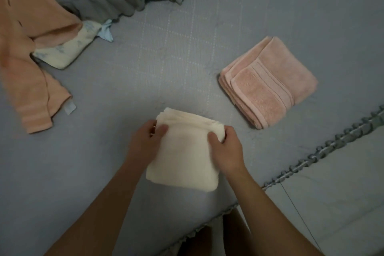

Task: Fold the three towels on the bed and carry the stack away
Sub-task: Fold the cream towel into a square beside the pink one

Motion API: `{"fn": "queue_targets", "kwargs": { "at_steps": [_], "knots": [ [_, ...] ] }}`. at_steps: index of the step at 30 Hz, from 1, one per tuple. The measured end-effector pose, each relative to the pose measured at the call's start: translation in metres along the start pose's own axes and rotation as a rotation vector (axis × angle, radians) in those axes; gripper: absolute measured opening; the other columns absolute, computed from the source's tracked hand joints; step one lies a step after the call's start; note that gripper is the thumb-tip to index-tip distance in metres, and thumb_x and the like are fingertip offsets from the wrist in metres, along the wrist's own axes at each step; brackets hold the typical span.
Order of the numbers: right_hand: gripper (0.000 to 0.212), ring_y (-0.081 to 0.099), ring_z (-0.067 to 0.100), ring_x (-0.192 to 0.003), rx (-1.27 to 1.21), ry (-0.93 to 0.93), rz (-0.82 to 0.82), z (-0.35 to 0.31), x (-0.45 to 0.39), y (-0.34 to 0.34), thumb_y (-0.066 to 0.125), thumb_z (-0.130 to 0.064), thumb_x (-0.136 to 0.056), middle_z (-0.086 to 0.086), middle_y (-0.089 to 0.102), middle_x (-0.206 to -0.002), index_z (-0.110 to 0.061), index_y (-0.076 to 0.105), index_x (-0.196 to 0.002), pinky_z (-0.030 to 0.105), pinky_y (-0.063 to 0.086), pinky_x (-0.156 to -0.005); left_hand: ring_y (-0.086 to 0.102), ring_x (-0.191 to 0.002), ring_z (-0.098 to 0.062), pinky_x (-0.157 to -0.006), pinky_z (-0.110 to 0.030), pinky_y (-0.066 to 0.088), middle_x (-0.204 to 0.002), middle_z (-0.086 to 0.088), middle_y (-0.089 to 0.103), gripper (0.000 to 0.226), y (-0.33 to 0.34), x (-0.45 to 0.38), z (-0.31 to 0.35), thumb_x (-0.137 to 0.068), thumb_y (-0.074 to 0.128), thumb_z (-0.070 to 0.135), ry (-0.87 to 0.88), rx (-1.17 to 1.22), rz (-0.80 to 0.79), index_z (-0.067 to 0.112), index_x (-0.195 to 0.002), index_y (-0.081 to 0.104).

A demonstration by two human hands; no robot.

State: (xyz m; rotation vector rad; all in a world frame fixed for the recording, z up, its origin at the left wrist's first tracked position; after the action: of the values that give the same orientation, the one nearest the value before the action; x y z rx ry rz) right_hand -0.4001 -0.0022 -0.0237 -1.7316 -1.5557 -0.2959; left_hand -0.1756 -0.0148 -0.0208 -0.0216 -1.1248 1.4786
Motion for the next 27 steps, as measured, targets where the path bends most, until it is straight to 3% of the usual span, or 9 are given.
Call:
{"fn": "queue_targets", "kwargs": {
  "at_steps": [3, 6, 9, 12, 15, 18, 20, 24, 27],
  "knots": [
    [0.032, 0.060, 0.023, -0.093, 0.170, -0.040, 0.015, -0.002, -0.015, 0.011, 0.061, -0.039, -0.089, 0.005, 0.062, -0.102, -0.014, 0.055, -0.109, 0.036, 0.049, -0.079, 0.058, -0.079, -0.023, -0.070, -0.031, 0.038, -0.085, 0.001, 0.065, 0.027, 0.008, -0.004, -0.007, -0.097, 0.047, 0.041, 0.007, -0.091, 0.157, 0.019, -0.099, 0.062],
    [0.036, 0.061, 0.027, -0.094, 0.259, -0.033, 0.013, 0.002, -0.021, 0.013, 0.059, -0.045, -0.089, 0.009, 0.062, -0.105, -0.015, 0.054, -0.108, 0.039, 0.050, -0.081, 0.059, -0.078, -0.027, -0.067, -0.035, 0.041, -0.084, -0.005, 0.065, 0.029, 0.017, 0.002, -0.012, -0.099, 0.042, 0.039, -0.009, -0.101, 0.213, 0.015, -0.096, 0.057],
    [0.039, 0.061, 0.024, -0.094, 0.224, -0.004, 0.003, 0.011, -0.015, 0.009, 0.055, -0.052, -0.088, 0.006, 0.062, -0.107, -0.019, 0.052, -0.109, 0.042, 0.051, -0.083, 0.061, -0.073, -0.021, -0.065, -0.032, 0.042, -0.081, 0.003, 0.063, 0.023, 0.019, 0.009, -0.019, -0.096, 0.048, 0.043, -0.007, 0.040, 0.157, 0.025, -0.109, 0.053],
    [0.047, 0.062, 0.018, -0.096, 0.104, 0.049, -0.012, 0.021, -0.004, 0.007, 0.059, -0.054, -0.084, 0.004, 0.062, -0.111, -0.018, 0.052, -0.115, 0.042, 0.053, -0.085, 0.060, -0.075, -0.007, -0.063, -0.023, 0.045, -0.090, 0.006, 0.063, 0.035, 0.015, 0.015, -0.031, -0.086, 0.060, 0.045, 0.032, 0.182, 0.097, 0.024, -0.114, 0.054],
    [0.051, 0.063, 0.018, -0.095, 0.048, 0.105, -0.050, 0.033, 0.009, 0.012, 0.057, -0.051, -0.085, 0.006, 0.064, -0.112, -0.012, 0.054, -0.118, 0.041, 0.054, -0.085, 0.061, -0.088, -0.021, -0.072, -0.034, 0.048, -0.098, -0.003, 0.063, 0.033, 0.017, 0.018, -0.050, -0.086, 0.066, 0.043, -0.066, 0.125, 0.089, 0.016, -0.103, 0.057],
    [0.048, 0.061, 0.025, -0.098, 0.220, 0.080, -0.067, 0.040, 0.013, 0.016, 0.049, -0.054, -0.091, 0.006, 0.060, -0.110, -0.014, 0.050, -0.118, 0.035, 0.047, -0.079, 0.059, -0.077, -0.022, -0.059, -0.029, 0.039, -0.080, 0.000, 0.061, 0.031, 0.026, 0.023, -0.062, -0.087, 0.063, 0.044, -0.222, 0.071, 0.018, 0.014, -0.088, 0.054],
    [0.044, 0.061, 0.032, -0.097, 0.322, 0.068, -0.062, 0.037, 0.003, 0.015, 0.047, -0.052, -0.094, 0.011, 0.062, -0.107, -0.013, 0.049, -0.112, 0.033, 0.041, -0.072, 0.058, -0.075, -0.022, -0.061, -0.031, 0.042, -0.079, -0.002, 0.061, 0.033, 0.032, 0.024, -0.061, -0.087, 0.064, 0.044, -0.260, 0.092, 0.022, 0.012, -0.087, 0.054],
    [0.033, 0.062, 0.032, -0.088, 0.416, -0.107, -0.007, 0.010, -0.021, 0.007, 0.053, -0.046, -0.094, 0.012, 0.065, -0.097, -0.013, 0.050, -0.098, 0.032, 0.037, -0.066, 0.053, -0.069, -0.019, -0.057, -0.030, 0.038, -0.072, 0.001, 0.056, 0.031, 0.037, 0.020, -0.052, -0.086, 0.065, 0.043, -0.268, 0.210, 0.085, 0.017, -0.079, 0.050],
    [0.036, 0.060, 0.027, -0.097, 0.385, -0.251, -0.009, -0.018, -0.033, -0.002, 0.059, -0.042, -0.090, 0.008, 0.063, -0.107, -0.014, 0.055, -0.113, 0.035, 0.045, -0.078, 0.055, -0.069, -0.023, -0.065, -0.037, 0.050, -0.076, -0.004, 0.059, 0.029, 0.043, 0.030, -0.049, -0.087, 0.067, 0.039, -0.255, 0.396, 0.124, 0.016, -0.081, 0.051]
  ]
}}
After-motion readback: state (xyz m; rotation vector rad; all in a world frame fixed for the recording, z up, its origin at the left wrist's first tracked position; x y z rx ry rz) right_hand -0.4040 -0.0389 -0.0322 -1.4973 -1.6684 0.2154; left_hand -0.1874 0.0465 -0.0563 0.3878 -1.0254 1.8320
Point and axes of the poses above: each hand's wrist, its own x-axis away from the middle knuckle, its own y-axis out of the palm, z = x × y, the point moved 2 cm from there along -x, towards the middle knuckle
